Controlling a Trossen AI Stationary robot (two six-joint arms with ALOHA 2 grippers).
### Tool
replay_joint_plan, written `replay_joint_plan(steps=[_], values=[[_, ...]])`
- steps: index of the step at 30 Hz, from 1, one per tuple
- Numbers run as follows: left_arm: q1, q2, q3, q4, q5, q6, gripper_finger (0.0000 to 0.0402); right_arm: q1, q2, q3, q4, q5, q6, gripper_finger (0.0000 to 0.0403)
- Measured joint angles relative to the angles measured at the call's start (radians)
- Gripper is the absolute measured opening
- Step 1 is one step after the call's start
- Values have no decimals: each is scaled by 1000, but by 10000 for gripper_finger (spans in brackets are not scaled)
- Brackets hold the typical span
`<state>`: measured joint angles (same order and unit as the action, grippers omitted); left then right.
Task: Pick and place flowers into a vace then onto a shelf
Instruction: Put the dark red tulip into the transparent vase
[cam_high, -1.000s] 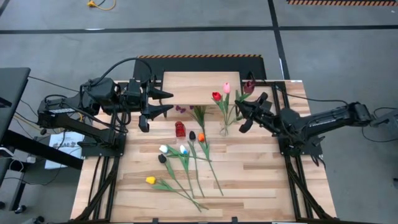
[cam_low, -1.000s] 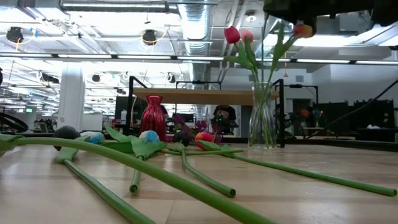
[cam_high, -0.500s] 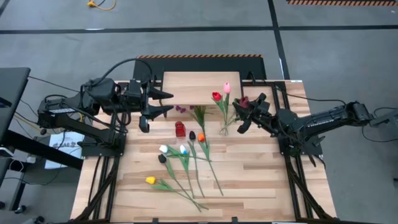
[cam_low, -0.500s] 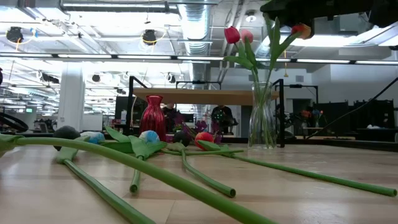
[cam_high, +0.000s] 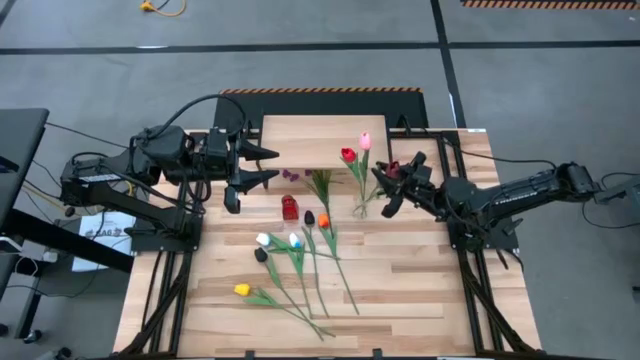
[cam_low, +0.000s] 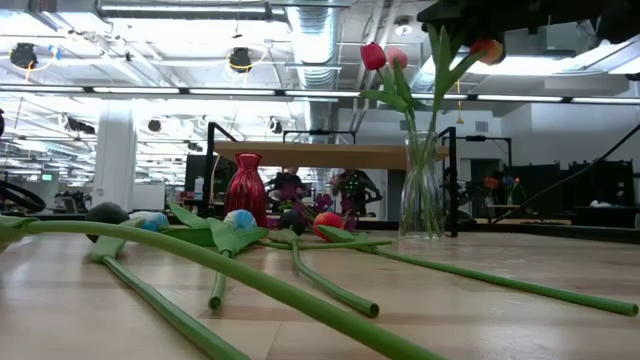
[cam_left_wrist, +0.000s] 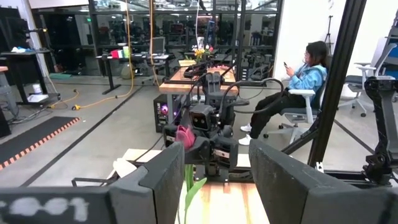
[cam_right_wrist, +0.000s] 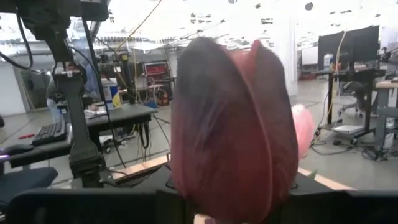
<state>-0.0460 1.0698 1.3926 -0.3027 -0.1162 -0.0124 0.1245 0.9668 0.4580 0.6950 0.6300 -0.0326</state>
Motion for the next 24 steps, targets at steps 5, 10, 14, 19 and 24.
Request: replay_joint_plan(steps=[5, 10, 14, 19, 24], values=[[0, 0, 0, 0, 0, 5, 171, 0, 0, 59, -159, -1, 73, 151], [0, 0, 0, -4, 0, 10, 171, -1, 0, 156, -338, -4, 86, 208], [0, 0, 0, -21, 0, 10, 171, -1, 0, 243, -500, -4, 93, 231], [0, 0, 0, -24, 0, 12, 171, -1, 0, 337, -719, -15, 121, 233], [0, 0, 0, -24, 0, 12, 171, -1, 0, 415, -866, -57, 131, 224]])
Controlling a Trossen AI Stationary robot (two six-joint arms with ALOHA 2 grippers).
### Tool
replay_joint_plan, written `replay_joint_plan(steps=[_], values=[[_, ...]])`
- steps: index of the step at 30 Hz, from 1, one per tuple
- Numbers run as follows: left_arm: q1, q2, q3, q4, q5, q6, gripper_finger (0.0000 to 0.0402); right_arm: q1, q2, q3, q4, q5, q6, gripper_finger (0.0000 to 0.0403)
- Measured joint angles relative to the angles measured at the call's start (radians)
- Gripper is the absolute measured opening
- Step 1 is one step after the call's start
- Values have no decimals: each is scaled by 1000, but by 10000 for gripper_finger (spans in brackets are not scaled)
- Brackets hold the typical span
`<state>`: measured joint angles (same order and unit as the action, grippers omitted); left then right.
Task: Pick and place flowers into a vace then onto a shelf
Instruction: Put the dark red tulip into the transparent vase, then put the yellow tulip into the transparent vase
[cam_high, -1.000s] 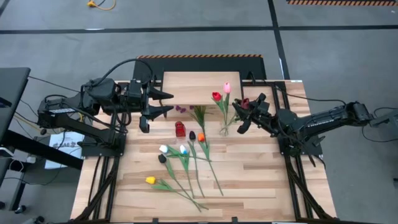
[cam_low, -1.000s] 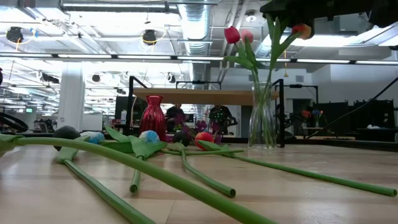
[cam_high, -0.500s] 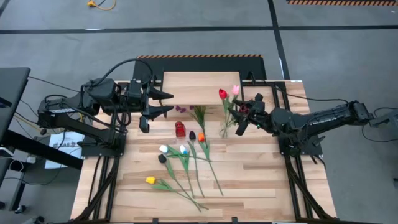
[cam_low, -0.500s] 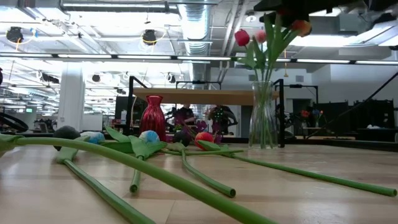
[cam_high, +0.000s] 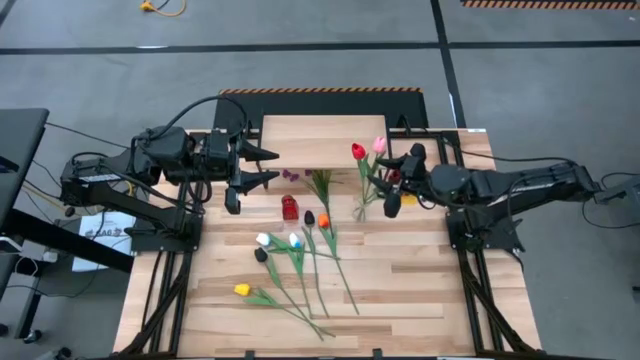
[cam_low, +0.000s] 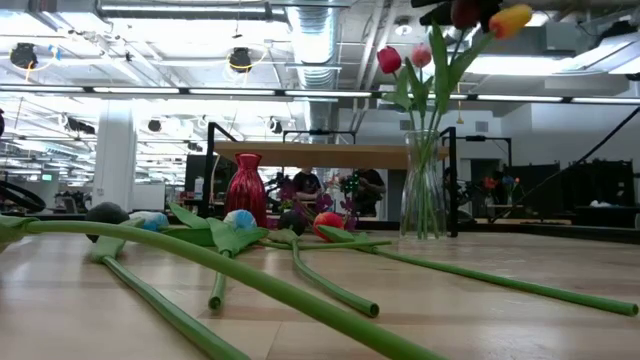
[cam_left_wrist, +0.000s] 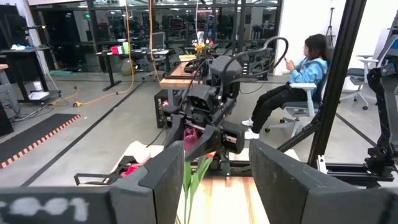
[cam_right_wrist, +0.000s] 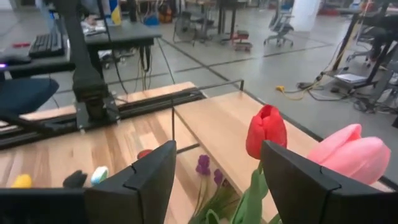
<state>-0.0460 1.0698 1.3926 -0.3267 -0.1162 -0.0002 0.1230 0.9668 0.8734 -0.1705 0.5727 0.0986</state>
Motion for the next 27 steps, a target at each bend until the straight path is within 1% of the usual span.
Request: replay_joint_plan(steps=[4, 10, 15, 19, 23, 27], values=[[0, 0, 0, 0, 0, 0, 171, 1, 0, 63, -115, -19, 0, 219], [0, 0, 0, 0, 0, 0, 171, 1, 0, 162, -238, -26, -20, 217], [0, 0, 0, 0, 0, 0, 171, 1, 0, 241, -248, -25, -74, 216], [0, -7, 0, -16, 0, 0, 171, 12, 0, 293, -247, -40, -79, 211], [0, -26, 0, -89, 0, -6, 171, 56, 1, 324, -237, -101, -79, 205], [0, -52, 0, -158, 4, -40, 171, 125, 2, 343, -236, -114, -80, 201]])
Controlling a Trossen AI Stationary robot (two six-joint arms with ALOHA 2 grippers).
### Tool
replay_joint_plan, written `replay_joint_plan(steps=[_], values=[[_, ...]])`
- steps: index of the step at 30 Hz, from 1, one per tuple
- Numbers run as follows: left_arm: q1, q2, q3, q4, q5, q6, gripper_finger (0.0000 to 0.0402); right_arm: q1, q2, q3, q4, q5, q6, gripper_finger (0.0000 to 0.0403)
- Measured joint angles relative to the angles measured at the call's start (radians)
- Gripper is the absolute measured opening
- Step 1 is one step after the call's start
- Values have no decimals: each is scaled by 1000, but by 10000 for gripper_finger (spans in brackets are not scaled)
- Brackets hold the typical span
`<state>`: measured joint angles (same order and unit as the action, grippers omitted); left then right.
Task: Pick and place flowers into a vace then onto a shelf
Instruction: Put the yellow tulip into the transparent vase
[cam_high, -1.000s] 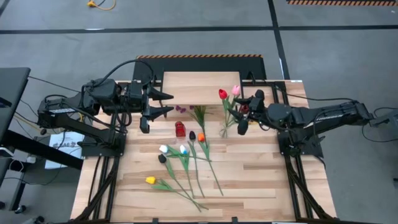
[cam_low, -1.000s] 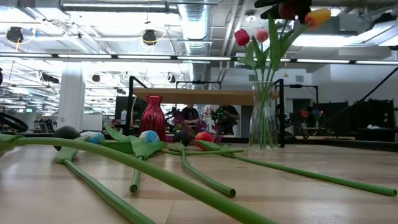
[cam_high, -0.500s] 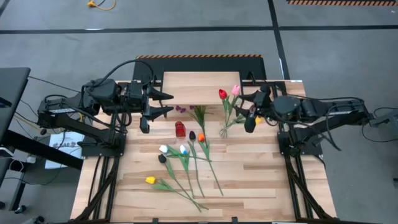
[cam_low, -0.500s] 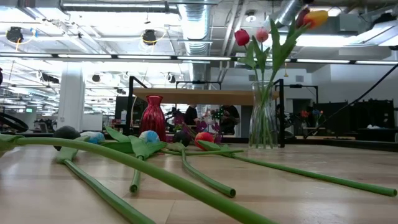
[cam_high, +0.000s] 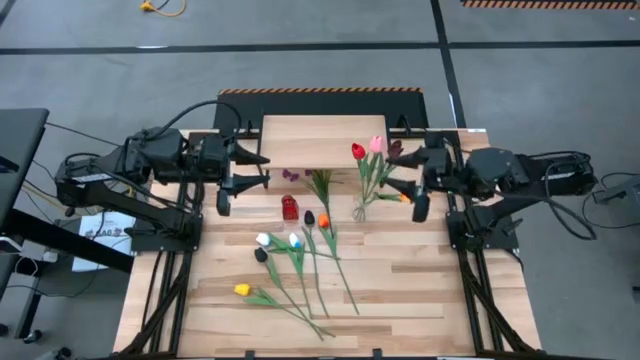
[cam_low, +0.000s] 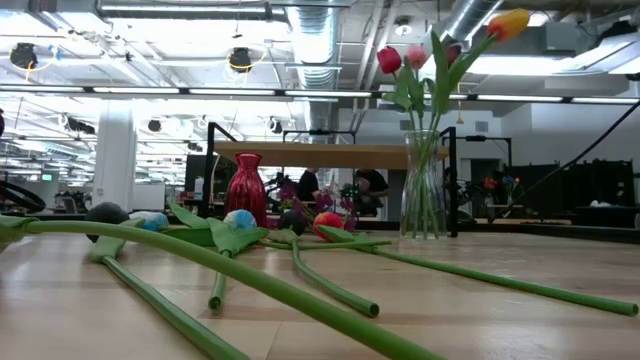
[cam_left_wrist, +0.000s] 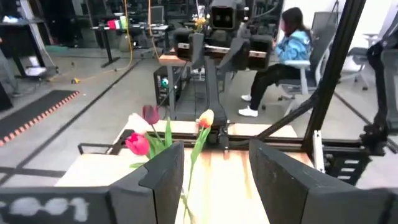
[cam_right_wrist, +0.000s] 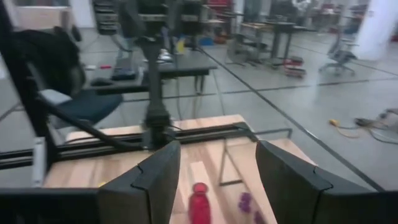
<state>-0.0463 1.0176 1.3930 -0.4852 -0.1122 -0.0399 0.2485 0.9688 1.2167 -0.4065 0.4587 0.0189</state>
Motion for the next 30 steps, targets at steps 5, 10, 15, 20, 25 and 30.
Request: replay_joint_plan(steps=[5, 10, 15, 20, 25, 30], values=[[0, -42, 0, -105, 61, -28, 171, 67, 0, 6, 3, 14, 0, 195], [0, -70, 0, -307, 146, -57, 171, 101, 0, 6, 3, 16, 0, 190], [0, -67, -4, -526, 249, -112, 171, 119, 0, 6, 10, 18, 0, 184], [-11, -59, -58, -631, 298, -136, 171, 119, 0, 6, 31, 18, -1, 183], [-68, -51, -144, -632, 329, -121, 171, 118, 0, 6, 35, 18, -2, 189], [-124, -28, -191, -593, 328, -74, 169, 130, 22, 17, 63, 18, -14, 191]])
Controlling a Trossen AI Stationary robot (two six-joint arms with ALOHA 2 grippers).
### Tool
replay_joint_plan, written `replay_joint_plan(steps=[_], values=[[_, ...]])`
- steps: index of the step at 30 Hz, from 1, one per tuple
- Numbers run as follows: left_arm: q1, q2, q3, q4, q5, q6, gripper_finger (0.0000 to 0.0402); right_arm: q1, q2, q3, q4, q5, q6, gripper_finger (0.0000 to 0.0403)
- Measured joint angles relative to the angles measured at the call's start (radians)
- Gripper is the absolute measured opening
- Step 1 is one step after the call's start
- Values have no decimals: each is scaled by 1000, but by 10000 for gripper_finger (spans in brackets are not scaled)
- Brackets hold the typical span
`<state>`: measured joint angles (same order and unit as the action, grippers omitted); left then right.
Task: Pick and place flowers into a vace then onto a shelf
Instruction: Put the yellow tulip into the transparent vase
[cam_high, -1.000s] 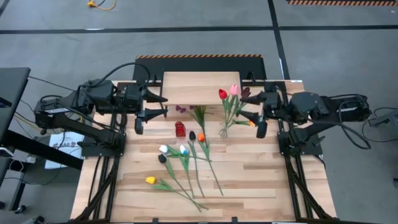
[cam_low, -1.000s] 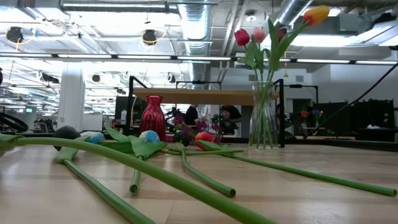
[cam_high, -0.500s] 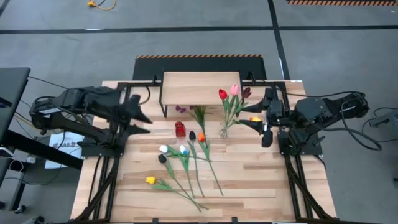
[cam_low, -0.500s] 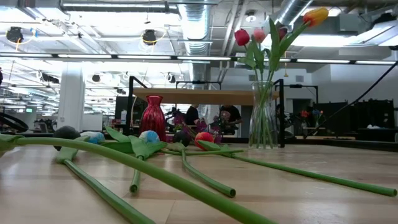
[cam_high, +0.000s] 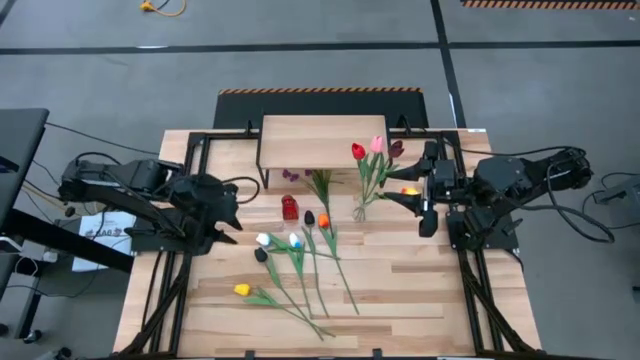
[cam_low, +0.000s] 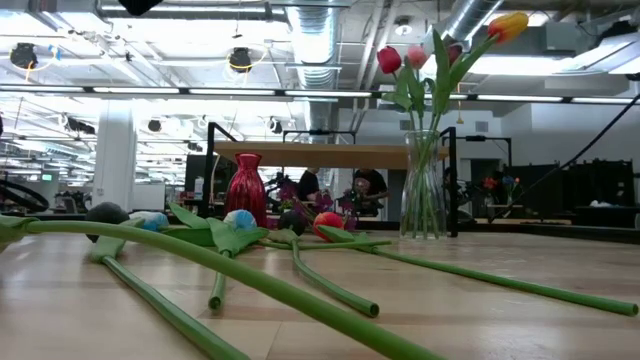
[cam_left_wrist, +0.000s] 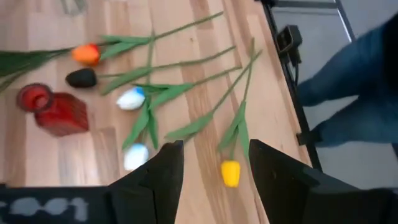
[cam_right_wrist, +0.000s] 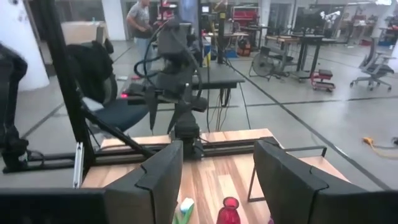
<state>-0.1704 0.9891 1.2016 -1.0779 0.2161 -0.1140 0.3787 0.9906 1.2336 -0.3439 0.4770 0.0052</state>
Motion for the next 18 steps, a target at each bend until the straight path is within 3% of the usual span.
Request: replay_joint_plan(steps=[6, 13, 18], values=[[-34, 8, -12, 43, -17, 110, 158, 56, 80, 99, -46, 54, -89, 186], [-54, 38, -13, -27, -72, 274, 156, 95, 164, 224, -101, 102, -93, 186], [-89, 110, -12, -72, -85, 296, 155, 133, 215, 283, -161, 121, -93, 187]])
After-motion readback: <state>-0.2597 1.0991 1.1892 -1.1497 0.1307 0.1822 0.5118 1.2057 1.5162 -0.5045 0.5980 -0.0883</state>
